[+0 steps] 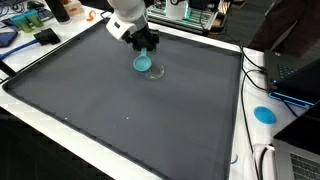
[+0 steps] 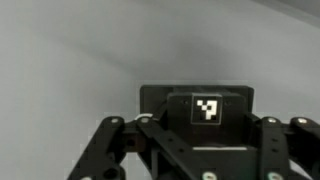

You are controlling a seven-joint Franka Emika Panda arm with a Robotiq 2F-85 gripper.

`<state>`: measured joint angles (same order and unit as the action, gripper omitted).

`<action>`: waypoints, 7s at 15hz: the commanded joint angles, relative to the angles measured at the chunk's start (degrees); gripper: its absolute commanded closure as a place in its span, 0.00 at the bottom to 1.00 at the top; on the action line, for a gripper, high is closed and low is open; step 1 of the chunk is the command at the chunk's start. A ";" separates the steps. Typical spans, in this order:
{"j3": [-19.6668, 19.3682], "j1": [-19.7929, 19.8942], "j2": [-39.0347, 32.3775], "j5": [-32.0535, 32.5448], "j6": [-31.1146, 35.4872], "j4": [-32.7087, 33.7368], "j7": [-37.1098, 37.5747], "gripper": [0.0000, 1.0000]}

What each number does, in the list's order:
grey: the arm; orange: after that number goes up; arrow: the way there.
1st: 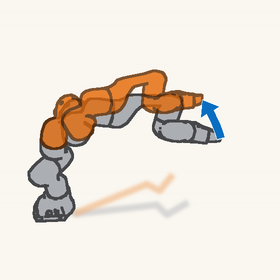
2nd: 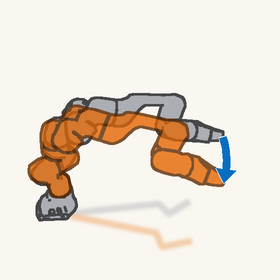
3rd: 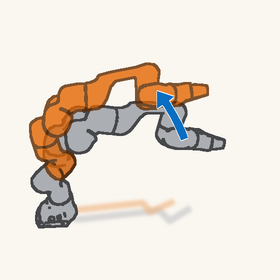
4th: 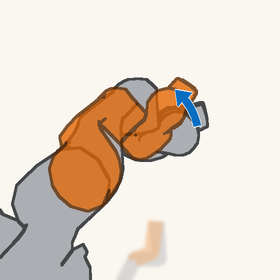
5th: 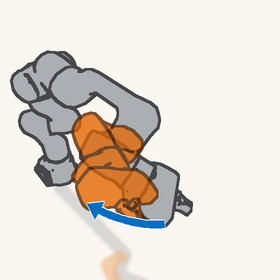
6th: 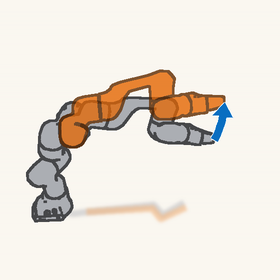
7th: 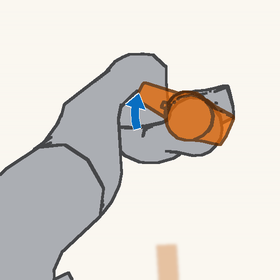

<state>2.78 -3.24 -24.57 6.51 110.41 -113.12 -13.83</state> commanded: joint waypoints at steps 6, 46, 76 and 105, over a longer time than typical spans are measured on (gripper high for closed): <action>0.34 1.17 3.20 0.16 1.51 -2.50 -1.02 0.72; 8.33 -7.91 20.48 11.22 3.44 -3.57 3.32 0.72; 9.23 -14.51 11.81 26.13 5.54 -2.66 21.17 0.72; 7.19 -11.66 9.45 18.98 8.49 3.60 19.16 0.72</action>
<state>10.21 -15.85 -14.77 28.60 118.06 -110.55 6.39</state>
